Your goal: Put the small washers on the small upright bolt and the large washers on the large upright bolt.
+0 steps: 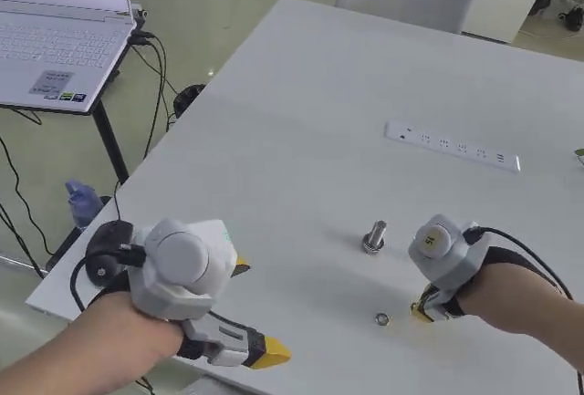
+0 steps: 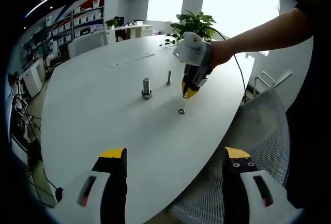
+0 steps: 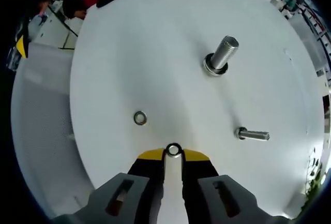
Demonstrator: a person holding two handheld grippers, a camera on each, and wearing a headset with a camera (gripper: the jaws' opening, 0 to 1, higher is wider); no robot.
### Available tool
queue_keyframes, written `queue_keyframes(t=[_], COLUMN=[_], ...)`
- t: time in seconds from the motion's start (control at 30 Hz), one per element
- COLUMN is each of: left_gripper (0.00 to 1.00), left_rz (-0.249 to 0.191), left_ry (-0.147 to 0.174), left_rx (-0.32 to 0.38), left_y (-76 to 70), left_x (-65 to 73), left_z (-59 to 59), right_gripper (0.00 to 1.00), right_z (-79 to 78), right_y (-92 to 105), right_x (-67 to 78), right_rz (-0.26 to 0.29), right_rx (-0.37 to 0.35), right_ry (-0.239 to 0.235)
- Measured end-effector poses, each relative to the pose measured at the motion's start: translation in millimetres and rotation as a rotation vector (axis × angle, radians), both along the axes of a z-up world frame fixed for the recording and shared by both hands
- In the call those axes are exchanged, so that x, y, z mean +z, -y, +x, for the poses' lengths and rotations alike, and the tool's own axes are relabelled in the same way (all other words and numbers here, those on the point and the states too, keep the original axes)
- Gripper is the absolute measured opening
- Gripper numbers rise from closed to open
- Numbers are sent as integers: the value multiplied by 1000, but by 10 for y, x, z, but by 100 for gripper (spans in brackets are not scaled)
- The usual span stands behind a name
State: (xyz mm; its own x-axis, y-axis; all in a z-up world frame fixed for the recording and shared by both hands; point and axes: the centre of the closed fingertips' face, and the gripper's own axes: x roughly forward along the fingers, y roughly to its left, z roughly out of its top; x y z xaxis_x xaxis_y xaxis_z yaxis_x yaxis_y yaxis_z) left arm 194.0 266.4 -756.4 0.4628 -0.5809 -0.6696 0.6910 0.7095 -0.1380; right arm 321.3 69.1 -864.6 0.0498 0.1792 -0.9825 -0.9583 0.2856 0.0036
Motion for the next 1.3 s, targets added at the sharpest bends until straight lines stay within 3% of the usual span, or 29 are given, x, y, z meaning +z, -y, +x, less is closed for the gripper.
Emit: queue_keyframes(t=[0.3,0.5,1.03,1.3], left_gripper=[74,73,73,73], left_rz=[2,3,16,8], left_ry=[5,7,-5,-9], left_rx=[6,2,-12,-18], left_y=[70,70,-5,2], left_x=[-11,-9,-26,-21], left_z=[88,84,44,56], right_gripper=[12,12,12,12], right_z=[125,228,648,710], right_y=[424,545,394,233], right_x=[146,248,532,679], right_rz=[-20,-15,12,39], right_rx=[-11,-24,-27,-29], right_ry=[16,34,79,100])
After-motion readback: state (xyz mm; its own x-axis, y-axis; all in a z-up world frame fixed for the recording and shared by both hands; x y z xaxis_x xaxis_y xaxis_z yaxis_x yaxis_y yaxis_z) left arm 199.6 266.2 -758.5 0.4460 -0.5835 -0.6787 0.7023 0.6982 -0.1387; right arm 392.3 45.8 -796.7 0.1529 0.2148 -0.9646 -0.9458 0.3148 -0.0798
